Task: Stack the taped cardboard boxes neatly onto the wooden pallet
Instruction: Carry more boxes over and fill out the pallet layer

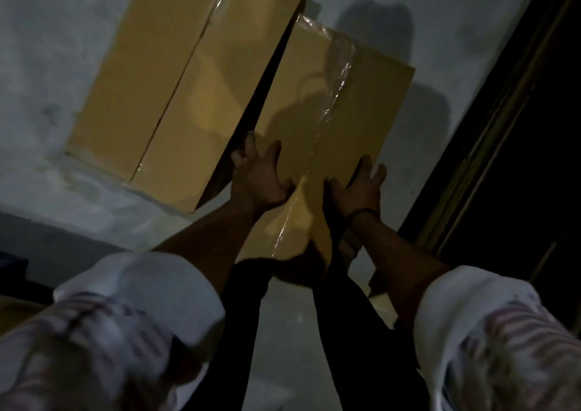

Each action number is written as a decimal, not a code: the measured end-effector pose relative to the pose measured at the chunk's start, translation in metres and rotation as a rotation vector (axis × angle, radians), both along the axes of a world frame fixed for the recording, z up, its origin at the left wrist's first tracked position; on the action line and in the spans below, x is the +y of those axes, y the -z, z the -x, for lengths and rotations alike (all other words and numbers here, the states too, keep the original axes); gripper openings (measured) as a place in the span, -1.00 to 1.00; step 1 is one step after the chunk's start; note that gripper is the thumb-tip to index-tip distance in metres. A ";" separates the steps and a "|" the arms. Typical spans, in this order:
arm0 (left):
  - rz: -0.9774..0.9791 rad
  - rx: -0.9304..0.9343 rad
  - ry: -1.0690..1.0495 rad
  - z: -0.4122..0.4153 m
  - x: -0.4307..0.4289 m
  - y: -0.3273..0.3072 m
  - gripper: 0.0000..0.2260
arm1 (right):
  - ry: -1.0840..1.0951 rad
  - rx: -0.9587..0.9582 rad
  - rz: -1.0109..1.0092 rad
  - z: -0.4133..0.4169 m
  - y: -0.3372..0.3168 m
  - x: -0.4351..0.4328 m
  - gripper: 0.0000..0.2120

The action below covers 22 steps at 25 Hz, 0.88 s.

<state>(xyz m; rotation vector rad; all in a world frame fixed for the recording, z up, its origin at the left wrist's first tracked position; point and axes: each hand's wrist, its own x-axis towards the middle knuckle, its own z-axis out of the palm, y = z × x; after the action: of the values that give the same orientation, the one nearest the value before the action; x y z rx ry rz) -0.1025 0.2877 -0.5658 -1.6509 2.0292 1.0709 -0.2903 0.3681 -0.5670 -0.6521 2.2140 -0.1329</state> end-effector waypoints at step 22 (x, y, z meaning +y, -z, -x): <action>0.356 0.206 -0.383 -0.154 -0.097 -0.476 -0.24 | -0.571 0.429 0.544 -0.135 -0.468 -0.140 -0.21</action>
<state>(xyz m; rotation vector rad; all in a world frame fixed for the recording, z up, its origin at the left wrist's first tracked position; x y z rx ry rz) 0.0510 0.1903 -0.0893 -2.2653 2.1863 1.0803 -0.1554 0.2280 -0.0992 -1.7201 2.2921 -0.3284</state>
